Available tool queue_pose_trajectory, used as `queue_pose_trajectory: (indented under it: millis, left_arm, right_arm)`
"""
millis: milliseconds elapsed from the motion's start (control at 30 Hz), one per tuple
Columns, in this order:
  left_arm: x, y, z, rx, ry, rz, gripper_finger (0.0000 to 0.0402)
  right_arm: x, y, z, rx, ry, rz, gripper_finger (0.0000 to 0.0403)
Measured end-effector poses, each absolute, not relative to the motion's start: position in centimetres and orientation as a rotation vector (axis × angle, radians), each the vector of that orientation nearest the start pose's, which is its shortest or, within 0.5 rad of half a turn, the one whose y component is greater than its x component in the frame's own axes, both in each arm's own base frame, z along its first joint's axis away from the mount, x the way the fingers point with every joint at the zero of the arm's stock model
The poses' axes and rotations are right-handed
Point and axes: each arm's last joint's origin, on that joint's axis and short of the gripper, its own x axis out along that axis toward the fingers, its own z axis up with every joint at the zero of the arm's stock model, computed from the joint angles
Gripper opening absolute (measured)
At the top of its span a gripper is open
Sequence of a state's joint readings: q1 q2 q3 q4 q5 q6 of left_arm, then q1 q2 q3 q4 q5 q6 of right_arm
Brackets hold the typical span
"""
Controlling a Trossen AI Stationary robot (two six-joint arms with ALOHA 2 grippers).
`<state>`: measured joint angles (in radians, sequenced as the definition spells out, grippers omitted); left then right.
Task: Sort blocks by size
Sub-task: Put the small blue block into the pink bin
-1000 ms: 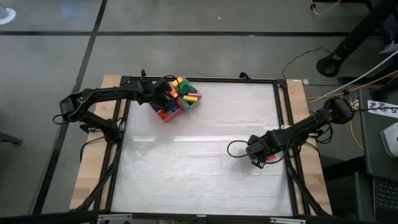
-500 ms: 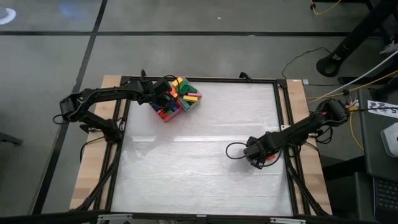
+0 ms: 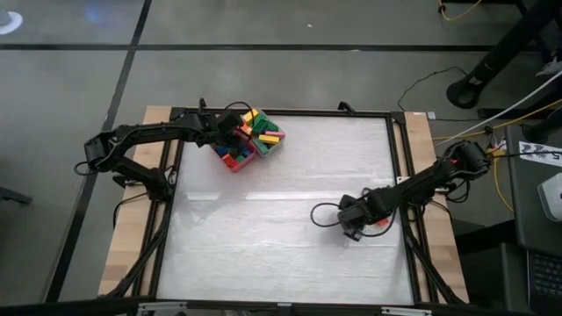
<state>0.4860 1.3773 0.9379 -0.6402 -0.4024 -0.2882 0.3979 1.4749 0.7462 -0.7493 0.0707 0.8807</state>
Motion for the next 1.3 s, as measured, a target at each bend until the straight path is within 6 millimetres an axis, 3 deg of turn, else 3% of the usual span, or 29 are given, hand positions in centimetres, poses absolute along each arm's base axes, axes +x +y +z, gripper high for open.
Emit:
queue_pose_trajectory:
  millis: [267,500,700,833,1033,1300]
  left_arm:
    - [25.3,11.6,24.1,-0.126,0.834,0.804,0.0210]
    - [27.9,6.6,24.9,0.167,0.770,0.532,0.0210]
    - [29.1,1.3,25.5,0.416,0.703,0.292,0.0210]
    - [29.6,-1.0,26.3,0.498,0.605,0.233,0.0210]
    - [30.3,-1.9,27.8,0.509,0.445,0.291,0.0210]
    - [30.7,-2.0,28.1,0.512,0.383,0.268,0.0210]
  right_arm:
    - [26.7,6.8,17.2,0.388,0.939,-0.130,0.0151]
    - [29.8,2.2,19.5,0.362,0.605,-0.033,0.0132]
    - [30.6,-2.0,21.2,0.470,0.428,0.047,0.0151]
    - [30.7,-3.9,22.3,0.554,0.321,0.118,0.0141]
    - [30.9,-4.5,23.7,0.562,0.192,0.215,0.0138]
    - [31.0,-4.5,24.9,0.527,0.078,0.247,0.0145]
